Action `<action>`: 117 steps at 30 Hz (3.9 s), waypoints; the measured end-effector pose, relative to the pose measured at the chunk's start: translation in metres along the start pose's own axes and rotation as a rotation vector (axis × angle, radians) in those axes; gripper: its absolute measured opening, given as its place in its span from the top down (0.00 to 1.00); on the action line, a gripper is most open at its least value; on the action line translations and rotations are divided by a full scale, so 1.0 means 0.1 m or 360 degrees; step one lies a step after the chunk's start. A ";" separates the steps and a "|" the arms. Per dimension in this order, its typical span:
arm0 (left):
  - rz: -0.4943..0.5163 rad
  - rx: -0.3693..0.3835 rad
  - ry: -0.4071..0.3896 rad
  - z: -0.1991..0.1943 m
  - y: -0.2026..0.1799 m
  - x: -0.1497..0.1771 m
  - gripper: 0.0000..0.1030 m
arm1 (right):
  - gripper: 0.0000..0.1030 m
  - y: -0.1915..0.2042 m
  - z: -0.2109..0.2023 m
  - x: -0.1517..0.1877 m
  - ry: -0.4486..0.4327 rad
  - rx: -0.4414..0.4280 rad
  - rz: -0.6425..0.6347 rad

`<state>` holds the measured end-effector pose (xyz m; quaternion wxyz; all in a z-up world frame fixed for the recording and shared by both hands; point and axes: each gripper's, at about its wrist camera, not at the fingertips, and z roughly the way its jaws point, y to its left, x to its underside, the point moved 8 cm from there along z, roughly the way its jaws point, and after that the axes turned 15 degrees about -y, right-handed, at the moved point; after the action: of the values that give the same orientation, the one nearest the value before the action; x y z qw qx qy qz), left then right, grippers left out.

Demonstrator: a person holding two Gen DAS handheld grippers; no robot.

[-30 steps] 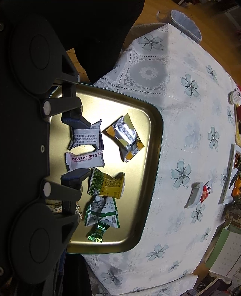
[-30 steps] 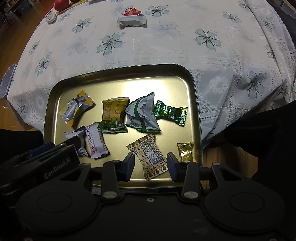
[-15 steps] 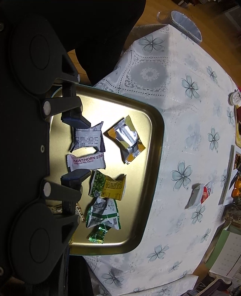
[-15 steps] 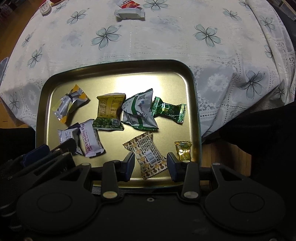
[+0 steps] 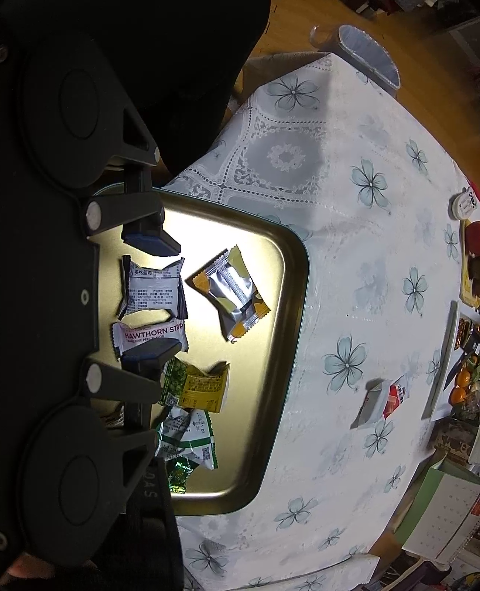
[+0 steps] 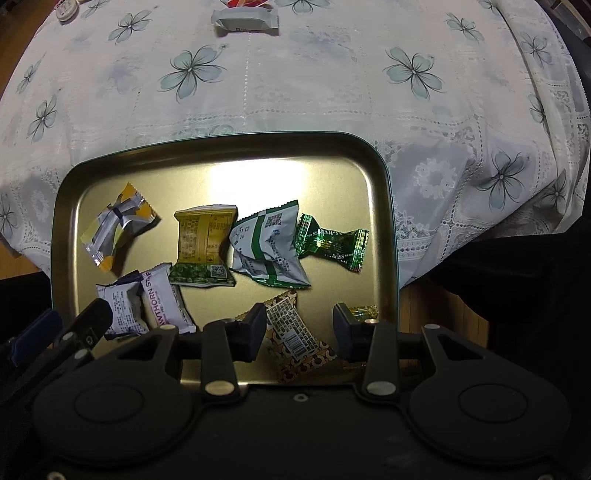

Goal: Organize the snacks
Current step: 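Lift both open tools away from the tray toward the cloth, then grasp red-and-white packet with right tool while left tool approaches white bar, then close left tool on the white bar and lift it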

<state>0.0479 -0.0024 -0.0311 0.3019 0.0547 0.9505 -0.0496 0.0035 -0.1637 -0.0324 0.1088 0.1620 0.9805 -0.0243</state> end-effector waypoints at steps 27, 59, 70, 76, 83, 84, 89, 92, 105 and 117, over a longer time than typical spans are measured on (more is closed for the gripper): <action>0.0085 -0.0033 0.0094 0.61 -0.03 -0.95 0.45 | 0.60 0.20 0.36 -1.15 0.0062 -0.0034 -0.0083; -0.0064 0.0034 0.0329 1.83 -0.07 -2.13 0.46 | 0.54 0.38 1.06 -2.96 -0.0155 -0.0153 -0.0040; -0.0108 0.0029 0.0315 1.83 -0.10 -2.19 0.46 | 0.50 0.69 1.39 -3.24 -0.0281 -0.0181 -0.0171; -0.0121 0.0035 0.0305 1.82 -0.08 -2.21 0.46 | 0.50 0.76 1.52 -3.20 -0.0278 -0.0176 -0.0257; -0.0116 0.0005 0.0313 1.86 -0.07 -2.21 0.46 | 0.64 0.74 1.59 -3.18 -0.0280 -0.0190 -0.0314; -0.0112 0.0006 0.0312 1.86 -0.07 -2.21 0.46 | 0.67 0.71 1.58 -3.19 -0.0277 -0.0178 -0.0310; -0.0083 0.0007 0.0308 1.86 -0.12 -2.20 0.46 | 0.67 0.37 1.60 -3.19 -0.0241 -0.0054 -0.0220; -0.0053 0.0020 0.0308 1.87 -0.18 -2.18 0.46 | 0.67 0.02 1.56 -3.12 -0.0215 0.0055 -0.0120; 0.0158 0.0229 0.0130 2.05 -1.00 -2.23 0.46 | 0.67 -0.63 1.17 -2.26 -0.0002 -0.0048 0.0205; 0.0283 0.0130 0.0234 2.31 -1.17 -2.02 0.45 | 0.67 -0.71 1.06 -2.22 -0.0085 -0.0010 0.0130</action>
<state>0.3278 -0.1627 -0.0945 0.2320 0.1547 0.9586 -0.0572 0.2072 -0.3085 -0.0856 0.1365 0.2009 0.9698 -0.0210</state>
